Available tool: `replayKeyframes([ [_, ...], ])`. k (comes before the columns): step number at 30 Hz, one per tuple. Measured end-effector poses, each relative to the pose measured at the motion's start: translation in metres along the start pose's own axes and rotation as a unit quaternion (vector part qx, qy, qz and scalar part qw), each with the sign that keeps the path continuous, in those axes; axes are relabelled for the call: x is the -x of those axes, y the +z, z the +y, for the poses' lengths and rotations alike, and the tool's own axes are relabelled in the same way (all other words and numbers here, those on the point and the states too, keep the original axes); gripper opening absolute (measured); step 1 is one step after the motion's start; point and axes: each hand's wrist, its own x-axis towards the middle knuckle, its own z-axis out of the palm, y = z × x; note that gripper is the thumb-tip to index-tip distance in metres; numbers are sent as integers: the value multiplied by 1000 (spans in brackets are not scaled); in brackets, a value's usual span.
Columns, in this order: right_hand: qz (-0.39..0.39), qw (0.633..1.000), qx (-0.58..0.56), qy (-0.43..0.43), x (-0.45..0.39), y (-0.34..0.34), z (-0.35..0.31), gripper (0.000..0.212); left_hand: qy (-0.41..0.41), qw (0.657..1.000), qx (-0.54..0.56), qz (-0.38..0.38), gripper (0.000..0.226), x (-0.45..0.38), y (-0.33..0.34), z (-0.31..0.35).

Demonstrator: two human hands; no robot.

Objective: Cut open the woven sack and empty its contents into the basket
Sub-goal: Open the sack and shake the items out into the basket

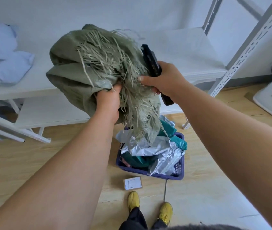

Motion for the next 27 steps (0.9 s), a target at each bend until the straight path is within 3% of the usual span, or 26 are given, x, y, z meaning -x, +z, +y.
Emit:
replayKeyframes([
  [2,12,1000,-12,-4,1,1,1,28,11,1000,-13,-7,28,1,0,7],
  [5,41,996,-76,-22,1,0,-6,30,49,999,-18,5,53,1,0,20],
  [8,30,996,-78,-24,-2,-6,-8,32,92,993,-63,43,55,-5,-5,26],
  [11,17,998,-59,5,-1,-10,2,30,52,997,-23,53,56,-6,-15,25],
  [16,-11,998,-18,53,5,3,22,45,-5,998,24,56,50,-9,-20,18],
  [22,80,983,-116,114,21,29,64,42,-14,993,90,71,44,-7,-16,38],
  [27,52,985,-72,148,35,43,86,28,-20,989,138,42,27,0,-3,51],
])
